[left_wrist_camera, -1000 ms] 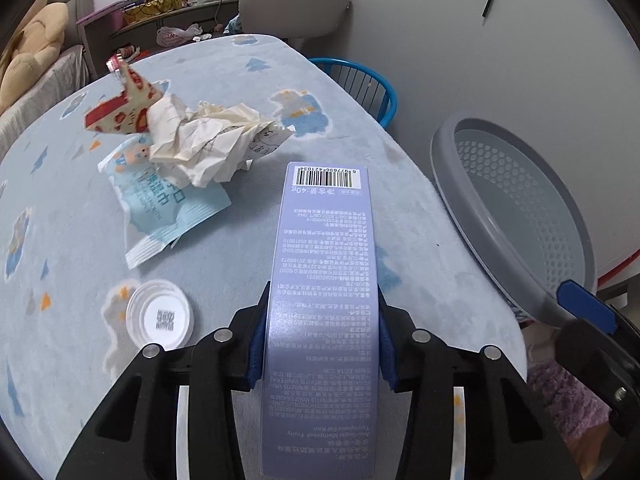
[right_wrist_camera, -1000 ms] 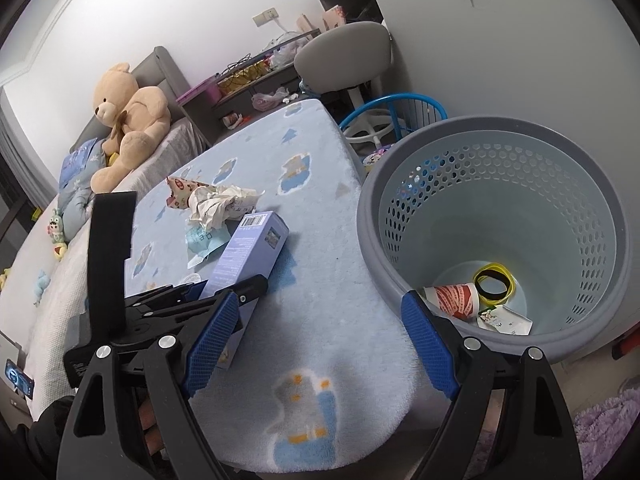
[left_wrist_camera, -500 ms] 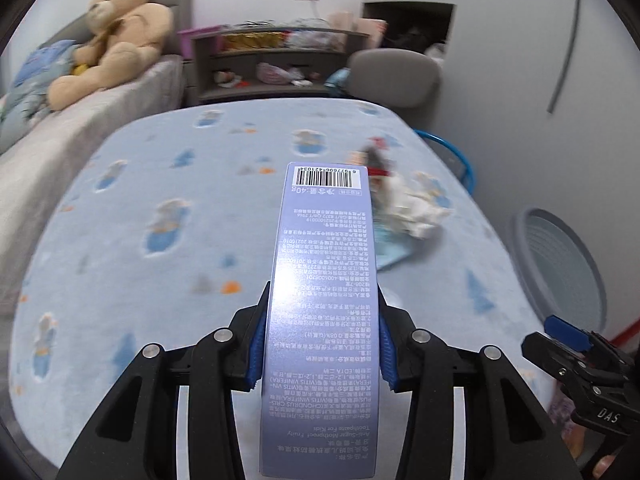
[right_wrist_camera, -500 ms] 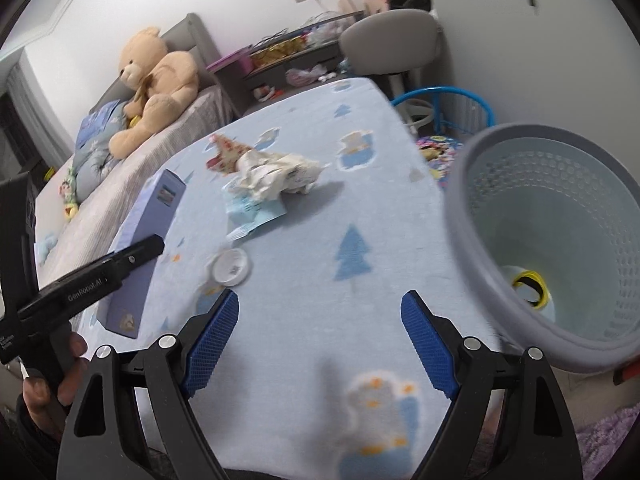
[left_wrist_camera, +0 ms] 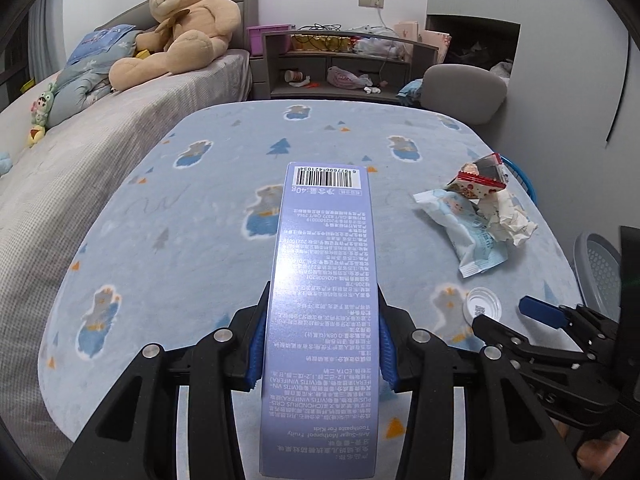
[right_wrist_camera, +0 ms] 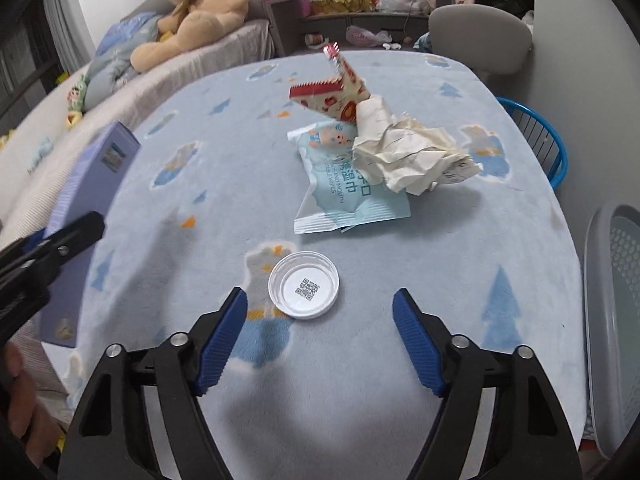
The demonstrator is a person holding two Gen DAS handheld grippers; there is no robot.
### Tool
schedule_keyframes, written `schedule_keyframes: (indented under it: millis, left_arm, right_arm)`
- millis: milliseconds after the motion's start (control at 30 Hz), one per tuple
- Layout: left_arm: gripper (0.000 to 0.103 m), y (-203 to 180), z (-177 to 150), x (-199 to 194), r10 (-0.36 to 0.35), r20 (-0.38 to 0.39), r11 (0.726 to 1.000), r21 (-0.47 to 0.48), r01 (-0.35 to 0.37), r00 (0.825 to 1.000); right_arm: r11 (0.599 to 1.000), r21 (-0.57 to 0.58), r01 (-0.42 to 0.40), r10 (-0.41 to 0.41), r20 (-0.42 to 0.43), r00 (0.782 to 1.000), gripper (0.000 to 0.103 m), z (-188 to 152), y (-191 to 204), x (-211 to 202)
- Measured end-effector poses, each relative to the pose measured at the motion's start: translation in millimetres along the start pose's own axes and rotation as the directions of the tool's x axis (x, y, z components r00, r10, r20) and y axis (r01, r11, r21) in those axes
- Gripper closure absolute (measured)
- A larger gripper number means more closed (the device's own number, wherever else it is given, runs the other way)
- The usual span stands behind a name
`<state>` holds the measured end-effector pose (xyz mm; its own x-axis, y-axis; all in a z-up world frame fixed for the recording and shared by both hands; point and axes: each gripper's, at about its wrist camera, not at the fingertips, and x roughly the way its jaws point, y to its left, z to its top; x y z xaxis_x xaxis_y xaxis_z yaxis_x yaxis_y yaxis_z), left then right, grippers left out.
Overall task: Collect trash
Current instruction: 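Grasp the white bottle cap with the right tool while the left tool holds the box, then carry box and cap over the basket and open both tools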
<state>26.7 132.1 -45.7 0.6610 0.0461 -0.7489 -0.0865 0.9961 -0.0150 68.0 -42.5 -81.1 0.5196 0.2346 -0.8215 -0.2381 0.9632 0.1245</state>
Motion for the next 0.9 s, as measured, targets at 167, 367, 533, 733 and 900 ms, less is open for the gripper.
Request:
schedule_keyframes:
  millis: [167, 367, 533, 733, 900]
  left_arm:
    - [0.060, 4.8, -3.8, 3.3, -0.003, -0.015, 1.000, -0.010, 0.002, 1.000]
    - [0.060, 4.4, -3.6, 6.0, -0.004, -0.028, 1.000, -0.008, 0.004, 1.000]
    - [0.060, 2.1, -4.6, 5.7, -0.011, -0.028, 1.000, -0.004, 0.011, 1.000]
    - [0.060, -7.9, -5.7, -0.9, -0.032, -0.021, 0.999, 0.019, 0.033, 0.999]
    - [0.060, -27.5, -5.9, -8.4, -0.071, -0.022, 0.996, 0.052, 0.072, 0.997]
  right_arm:
    - [0.997, -0.039, 0.061, -0.062, -0.011, 0.998, 0.038, 1.2, 8.2, 12.0]
    - [0.995, -0.048, 0.086, -0.086, 0.013, 0.996, 0.064, 1.9, 7.5, 9.6]
    - [0.998, -0.015, 0.055, -0.054, 0.017, 0.998, 0.064, 1.4, 0.3, 3.2]
    - [0.999, 0.035, 0.026, -0.028, 0.033, 0.999, 0.064, -7.1, -15.0, -19.2]
    - [0.996, 0.091, 0.013, -0.019, 0.056, 0.998, 0.064, -18.6, -39.6, -47.5]
